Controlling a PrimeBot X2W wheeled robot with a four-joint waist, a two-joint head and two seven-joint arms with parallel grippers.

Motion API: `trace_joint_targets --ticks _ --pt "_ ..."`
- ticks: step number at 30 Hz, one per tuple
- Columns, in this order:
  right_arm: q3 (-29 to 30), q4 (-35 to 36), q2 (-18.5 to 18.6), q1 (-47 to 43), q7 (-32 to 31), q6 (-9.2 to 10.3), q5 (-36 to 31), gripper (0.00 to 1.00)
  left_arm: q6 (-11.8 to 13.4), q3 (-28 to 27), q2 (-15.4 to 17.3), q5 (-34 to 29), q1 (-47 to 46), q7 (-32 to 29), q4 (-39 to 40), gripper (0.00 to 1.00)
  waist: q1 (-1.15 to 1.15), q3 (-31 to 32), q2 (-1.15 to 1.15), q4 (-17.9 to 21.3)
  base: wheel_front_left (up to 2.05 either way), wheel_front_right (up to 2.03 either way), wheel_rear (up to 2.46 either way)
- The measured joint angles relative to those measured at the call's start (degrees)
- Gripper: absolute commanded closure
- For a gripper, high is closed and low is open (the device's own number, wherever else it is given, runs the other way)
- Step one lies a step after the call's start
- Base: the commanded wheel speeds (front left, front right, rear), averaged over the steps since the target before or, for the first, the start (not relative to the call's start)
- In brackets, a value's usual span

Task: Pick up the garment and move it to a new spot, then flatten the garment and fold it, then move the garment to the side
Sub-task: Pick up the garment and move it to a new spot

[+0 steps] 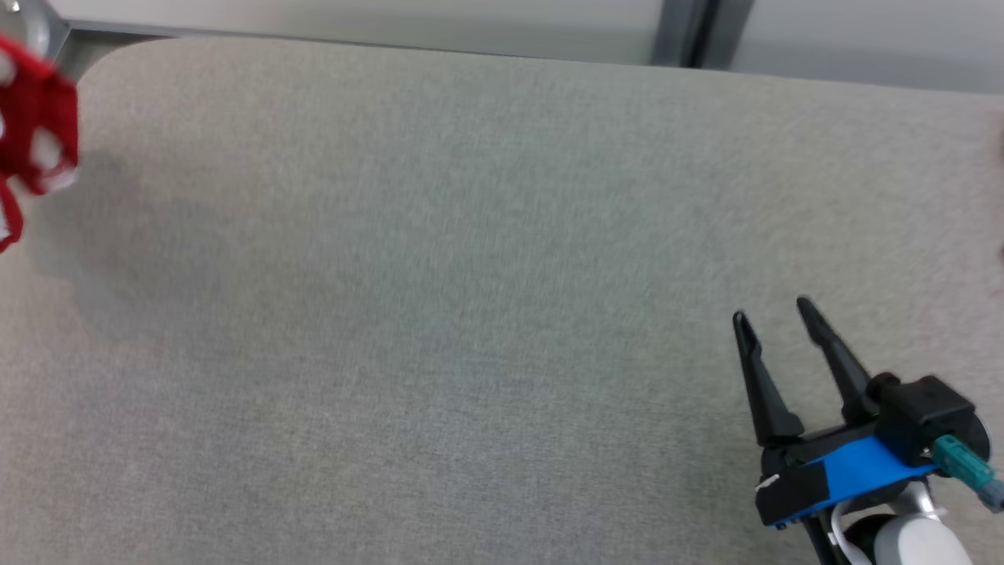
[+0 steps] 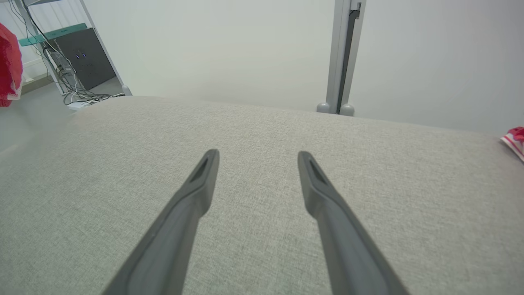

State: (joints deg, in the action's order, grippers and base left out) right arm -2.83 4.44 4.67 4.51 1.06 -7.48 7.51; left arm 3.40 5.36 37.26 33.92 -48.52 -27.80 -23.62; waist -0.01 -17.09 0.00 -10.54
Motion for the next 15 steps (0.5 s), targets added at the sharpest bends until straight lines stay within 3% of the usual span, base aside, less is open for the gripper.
trace_joint_targets --ticks 7,15 --pt "-0.8 -3.8 -1.3 -1.5 2.1 0.00 1.1 0.00 0.0 6.5 -3.3 -1.3 -2.6 -7.1 12.2 1.00 -0.01 7.4 -0.01 3.9 0.00 0.00 0.00" --pt "-1.2 -4.6 -1.7 -2.2 2.5 0.00 1.5 0.00 -1.2 14.6 -7.9 -2.4 -2.6 -12.5 21.4 1.00 0.00 10.4 -0.01 12.5 0.00 0.00 0.00"
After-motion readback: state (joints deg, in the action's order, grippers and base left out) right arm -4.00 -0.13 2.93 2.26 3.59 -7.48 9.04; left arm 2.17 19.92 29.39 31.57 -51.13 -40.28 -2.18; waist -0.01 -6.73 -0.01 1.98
